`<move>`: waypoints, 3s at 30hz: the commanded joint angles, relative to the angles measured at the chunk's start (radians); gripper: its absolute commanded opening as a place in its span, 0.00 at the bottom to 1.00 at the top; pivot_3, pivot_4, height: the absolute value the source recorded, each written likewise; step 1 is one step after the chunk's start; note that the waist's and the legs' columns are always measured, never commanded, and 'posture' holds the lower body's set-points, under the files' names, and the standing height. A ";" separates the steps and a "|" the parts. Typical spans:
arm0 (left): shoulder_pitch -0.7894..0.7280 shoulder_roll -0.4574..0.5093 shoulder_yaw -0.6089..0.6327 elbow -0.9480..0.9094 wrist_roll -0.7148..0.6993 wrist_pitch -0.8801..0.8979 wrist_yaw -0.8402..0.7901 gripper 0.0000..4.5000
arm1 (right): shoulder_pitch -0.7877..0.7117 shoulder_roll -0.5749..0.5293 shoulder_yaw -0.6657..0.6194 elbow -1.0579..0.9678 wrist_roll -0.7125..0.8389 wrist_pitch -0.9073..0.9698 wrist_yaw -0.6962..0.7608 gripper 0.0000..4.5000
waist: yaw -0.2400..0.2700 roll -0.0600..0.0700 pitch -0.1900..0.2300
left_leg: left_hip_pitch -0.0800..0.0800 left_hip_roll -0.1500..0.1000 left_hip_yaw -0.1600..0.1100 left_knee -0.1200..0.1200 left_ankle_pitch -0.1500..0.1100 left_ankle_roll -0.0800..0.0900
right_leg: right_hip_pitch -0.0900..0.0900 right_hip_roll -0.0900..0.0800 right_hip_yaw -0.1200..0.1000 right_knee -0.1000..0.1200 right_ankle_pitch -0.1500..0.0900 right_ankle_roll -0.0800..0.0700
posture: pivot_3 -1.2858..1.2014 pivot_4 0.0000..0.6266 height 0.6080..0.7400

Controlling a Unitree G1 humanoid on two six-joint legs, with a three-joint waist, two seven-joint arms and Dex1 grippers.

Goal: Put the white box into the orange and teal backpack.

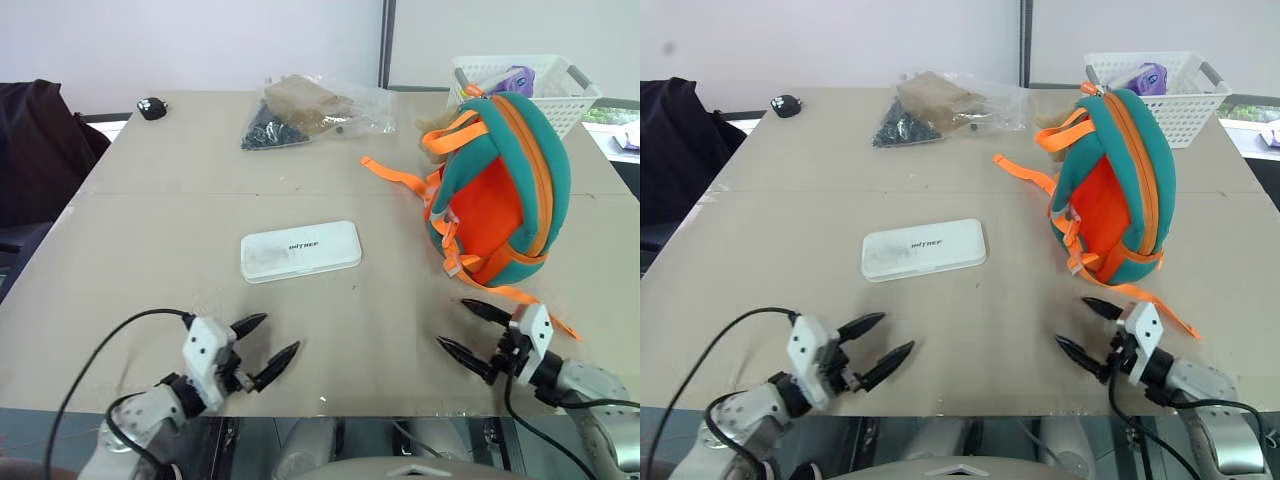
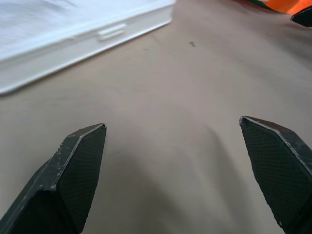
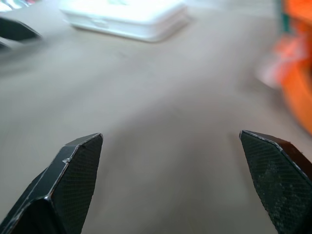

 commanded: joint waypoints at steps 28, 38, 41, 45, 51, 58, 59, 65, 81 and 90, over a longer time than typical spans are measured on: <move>-0.931 0.332 -0.036 0.994 -0.288 0.894 -0.262 1.00 | -0.738 0.359 0.316 0.479 -0.431 0.154 -0.447 0.01 | -0.058 -0.004 0.000 | -0.005 -0.007 -0.003 0.002 0.003 -0.005 | -0.012 -0.001 -0.006 0.011 0.000 0.000 | 0.52 0.24 1.00; -1.082 0.319 -0.269 1.115 -0.099 0.990 -0.368 1.00 | -0.790 0.441 0.341 0.554 -0.478 0.053 -0.427 0.01 | -0.054 -0.002 -0.002 | -0.004 -0.009 -0.003 0.003 0.004 -0.006 | -0.012 -0.001 -0.005 0.014 0.000 0.000 | 0.52 0.24 1.00; -1.080 0.308 -0.271 1.107 -0.096 1.012 -0.393 1.00 | -0.785 0.451 0.348 0.557 -0.481 0.042 -0.410 0.01 | -0.056 -0.001 -0.002 | -0.004 -0.009 -0.003 0.003 0.004 -0.006 | -0.012 -0.001 -0.005 0.014 0.000 0.000 | 0.52 0.24 1.00; -1.064 0.290 -0.239 1.076 -0.112 1.039 -0.400 1.00 | -0.783 0.453 0.346 0.565 -0.484 0.033 -0.400 0.01 | -0.056 -0.001 -0.002 | -0.004 -0.009 -0.003 0.003 0.004 -0.006 | -0.013 -0.002 -0.005 0.015 0.000 0.000 | 0.52 0.24 1.00; -1.042 0.267 -0.147 1.008 -0.186 1.136 -0.404 1.00 | -0.782 0.453 0.355 0.584 -0.506 0.046 -0.395 0.01 | -0.055 -0.001 -0.002 | -0.004 -0.010 -0.004 0.004 0.004 -0.006 | -0.013 -0.003 -0.005 0.015 0.000 0.000 | 0.52 0.24 1.00; -1.002 0.256 -0.082 0.956 -0.215 1.168 -0.373 1.00 | -0.770 0.459 0.349 0.578 -0.512 0.051 -0.387 0.01 | -0.057 -0.001 -0.002 | -0.004 -0.009 -0.004 0.004 0.004 -0.006 | -0.014 -0.003 -0.004 0.017 0.000 0.000 | 0.52 0.24 1.00; -0.996 0.256 -0.079 0.949 -0.217 1.167 -0.371 1.00 | -0.768 0.457 0.346 0.577 -0.511 0.051 -0.387 0.01 | -0.057 -0.001 -0.002 | -0.004 -0.009 -0.004 0.004 0.004 -0.006 | -0.014 -0.003 -0.004 0.017 0.000 0.000 | 0.52 0.24 1.00; -0.966 0.248 -0.041 0.911 -0.252 1.171 -0.372 0.41 | -0.762 0.456 0.319 0.556 -0.497 0.042 -0.391 0.00 | -0.055 -0.003 -0.002 | -0.004 -0.009 -0.003 0.004 0.004 -0.006 | -0.015 -0.003 -0.004 0.017 0.000 0.000 | 0.52 0.24 1.00; -0.824 0.182 0.351 0.678 -0.459 1.189 -0.204 0.21 | -0.379 0.323 0.098 -0.154 -0.246 0.092 -0.362 0.88 | -0.053 -0.004 -0.002 | -0.017 -0.008 -0.006 0.006 0.004 -0.006 | -0.024 -0.004 -0.003 0.018 0.000 0.000 | 0.52 0.24 1.00; -0.802 0.073 0.474 0.596 -0.514 1.143 -0.013 0.21 | -0.555 0.524 -0.022 -0.072 -0.266 0.254 -0.730 0.99 | -0.053 -0.005 -0.002 | -0.016 -0.008 -0.005 0.006 0.006 -0.009 | -0.025 -0.004 -0.001 0.022 0.000 0.000 | 0.52 0.24 1.00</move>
